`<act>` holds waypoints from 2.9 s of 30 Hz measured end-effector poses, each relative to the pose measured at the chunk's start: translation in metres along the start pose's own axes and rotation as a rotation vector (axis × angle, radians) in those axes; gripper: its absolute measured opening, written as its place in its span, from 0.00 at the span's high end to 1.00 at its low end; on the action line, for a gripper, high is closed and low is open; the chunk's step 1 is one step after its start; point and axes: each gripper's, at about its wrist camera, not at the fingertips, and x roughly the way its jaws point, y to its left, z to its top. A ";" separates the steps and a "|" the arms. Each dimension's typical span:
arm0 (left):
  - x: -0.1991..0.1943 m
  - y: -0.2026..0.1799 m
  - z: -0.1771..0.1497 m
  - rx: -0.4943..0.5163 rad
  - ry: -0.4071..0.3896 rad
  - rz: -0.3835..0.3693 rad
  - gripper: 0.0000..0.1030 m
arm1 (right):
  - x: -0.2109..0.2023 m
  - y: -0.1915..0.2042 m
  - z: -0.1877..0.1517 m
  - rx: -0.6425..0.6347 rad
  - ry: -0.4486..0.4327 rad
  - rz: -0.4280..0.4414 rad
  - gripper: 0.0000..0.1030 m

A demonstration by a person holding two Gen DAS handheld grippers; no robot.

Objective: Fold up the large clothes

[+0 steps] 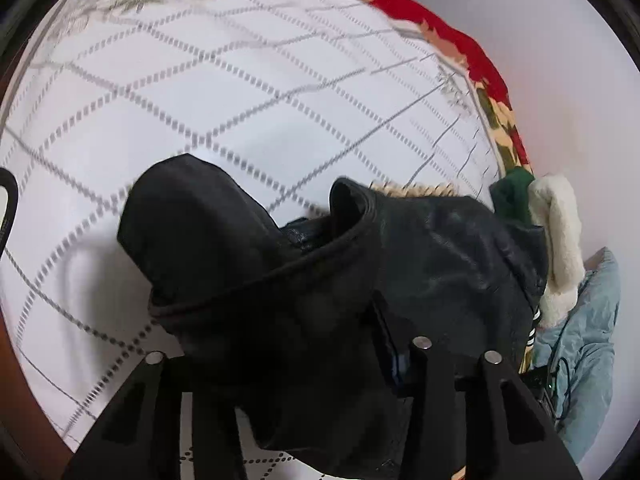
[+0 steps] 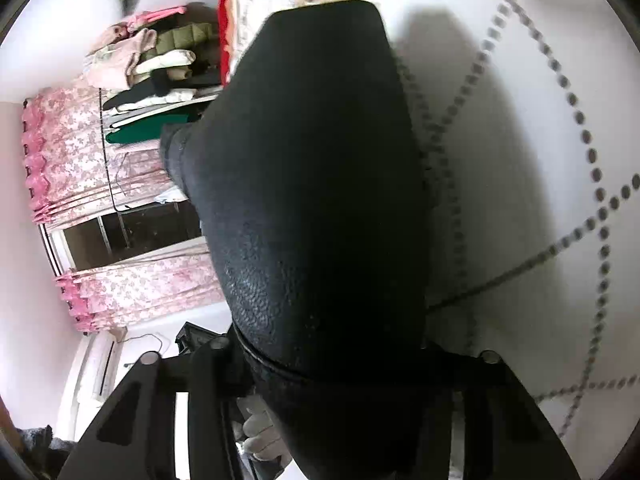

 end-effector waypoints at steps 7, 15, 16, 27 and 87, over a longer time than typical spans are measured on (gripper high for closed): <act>-0.029 -0.030 0.029 0.090 0.007 -0.049 0.69 | -0.003 0.048 -0.010 0.025 -0.080 0.081 0.60; -0.050 -0.096 0.071 0.191 0.033 -0.151 0.69 | -0.046 0.137 -0.009 -0.039 -0.184 0.113 0.61; -0.053 -0.108 0.075 0.215 0.028 -0.163 0.69 | -0.057 0.146 -0.011 -0.055 -0.201 0.114 0.61; -0.041 -0.315 0.127 0.420 -0.040 -0.310 0.69 | -0.163 0.242 0.093 -0.123 -0.407 0.211 0.61; -0.257 -0.416 0.026 1.204 -0.252 -0.002 0.02 | -0.220 0.555 -0.178 -0.172 -1.012 -1.308 0.00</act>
